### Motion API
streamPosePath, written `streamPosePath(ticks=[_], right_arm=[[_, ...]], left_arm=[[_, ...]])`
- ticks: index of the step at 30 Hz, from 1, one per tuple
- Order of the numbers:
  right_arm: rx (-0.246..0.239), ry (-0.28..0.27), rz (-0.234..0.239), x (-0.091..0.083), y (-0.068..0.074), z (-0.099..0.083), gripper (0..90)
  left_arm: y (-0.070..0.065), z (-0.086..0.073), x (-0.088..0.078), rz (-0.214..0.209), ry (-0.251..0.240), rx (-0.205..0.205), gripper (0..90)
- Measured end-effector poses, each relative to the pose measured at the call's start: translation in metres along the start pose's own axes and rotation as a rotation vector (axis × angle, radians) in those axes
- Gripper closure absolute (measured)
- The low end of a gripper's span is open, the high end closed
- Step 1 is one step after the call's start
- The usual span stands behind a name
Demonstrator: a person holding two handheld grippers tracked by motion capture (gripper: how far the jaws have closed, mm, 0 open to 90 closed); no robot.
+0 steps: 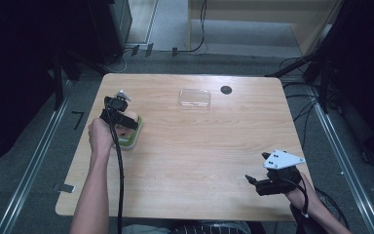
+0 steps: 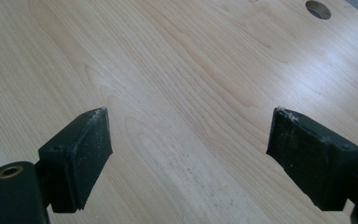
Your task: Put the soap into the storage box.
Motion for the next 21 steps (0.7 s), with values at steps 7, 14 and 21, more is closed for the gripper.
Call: streamPosePath(ticks=[7, 14, 21], right_arm=[[-0.001, 0.001, 0.0, 0.0001, 0.0003, 0.0001, 13.6], [-0.003, 0.001, -0.001, 0.0, 0.0002, 0.0, 13.6], [-0.002, 0.0, 0.0, 0.0, 0.0002, 0.0, 13.6]], left_arm=[[0.0009, 0.0027, 0.0021, 0.004, -0.011, -0.005, 34.1], [0.0022, 0.0048, 0.0057, 0.008, -0.02, -0.007, 34.1], [0.0027, 0.0083, 0.0073, 0.013, -0.04, -0.005, 34.1]])
Point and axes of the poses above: each handheld gripper's, and its own axes: x roughly forward along the jaws, z roughly out of its top, y roughly to its left, the point moved 2 cm from there along x, roughly forward along the jaws, and after that the axes turned 5 degrees about z, right-handed, at the moved point
